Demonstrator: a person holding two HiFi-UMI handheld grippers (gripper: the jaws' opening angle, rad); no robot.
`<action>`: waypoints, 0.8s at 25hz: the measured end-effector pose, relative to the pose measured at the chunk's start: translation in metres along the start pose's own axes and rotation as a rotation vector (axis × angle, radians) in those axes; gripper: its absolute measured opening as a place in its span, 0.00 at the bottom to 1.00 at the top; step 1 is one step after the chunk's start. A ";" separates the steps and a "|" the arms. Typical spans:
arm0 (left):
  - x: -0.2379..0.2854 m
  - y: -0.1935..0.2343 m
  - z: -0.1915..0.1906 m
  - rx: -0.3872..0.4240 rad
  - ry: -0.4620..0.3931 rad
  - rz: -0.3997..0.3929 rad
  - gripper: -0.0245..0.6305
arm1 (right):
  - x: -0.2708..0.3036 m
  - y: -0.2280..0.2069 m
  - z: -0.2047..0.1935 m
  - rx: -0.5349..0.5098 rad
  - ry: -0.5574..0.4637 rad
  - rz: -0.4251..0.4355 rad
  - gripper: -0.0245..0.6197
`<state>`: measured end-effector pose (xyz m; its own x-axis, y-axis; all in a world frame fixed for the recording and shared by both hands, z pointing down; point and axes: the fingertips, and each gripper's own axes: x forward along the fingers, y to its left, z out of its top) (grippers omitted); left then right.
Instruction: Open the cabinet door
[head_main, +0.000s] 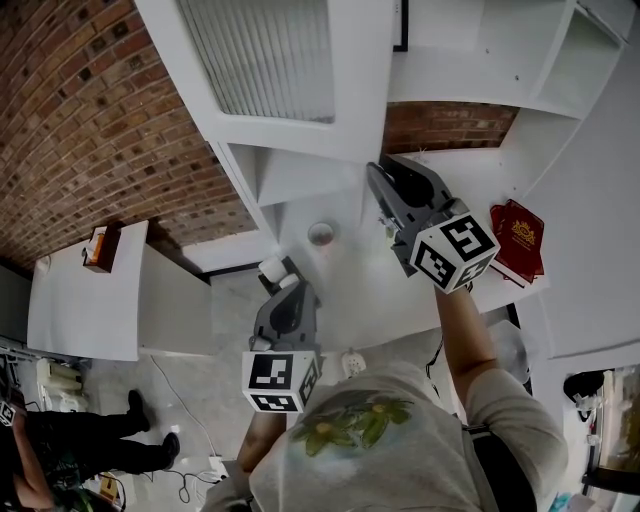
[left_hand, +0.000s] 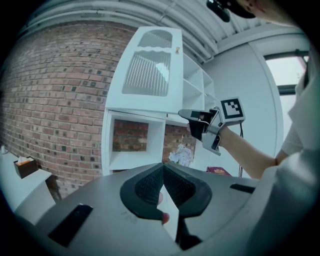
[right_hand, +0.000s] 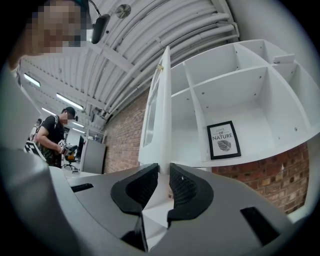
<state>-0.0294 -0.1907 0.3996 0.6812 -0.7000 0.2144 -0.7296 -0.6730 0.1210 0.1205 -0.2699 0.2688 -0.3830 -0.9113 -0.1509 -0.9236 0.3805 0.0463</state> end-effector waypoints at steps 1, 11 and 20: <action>-0.002 0.000 0.000 0.000 0.000 0.001 0.05 | -0.001 0.001 0.000 0.002 -0.001 0.002 0.16; -0.018 -0.001 -0.002 -0.008 0.001 0.010 0.05 | -0.011 0.021 0.003 0.006 -0.003 0.025 0.15; -0.034 -0.003 -0.004 -0.016 0.005 0.024 0.05 | -0.018 0.043 0.007 0.011 -0.001 0.054 0.15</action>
<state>-0.0506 -0.1641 0.3957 0.6634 -0.7145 0.2221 -0.7465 -0.6523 0.1311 0.0878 -0.2362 0.2667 -0.4327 -0.8890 -0.1499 -0.9012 0.4313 0.0434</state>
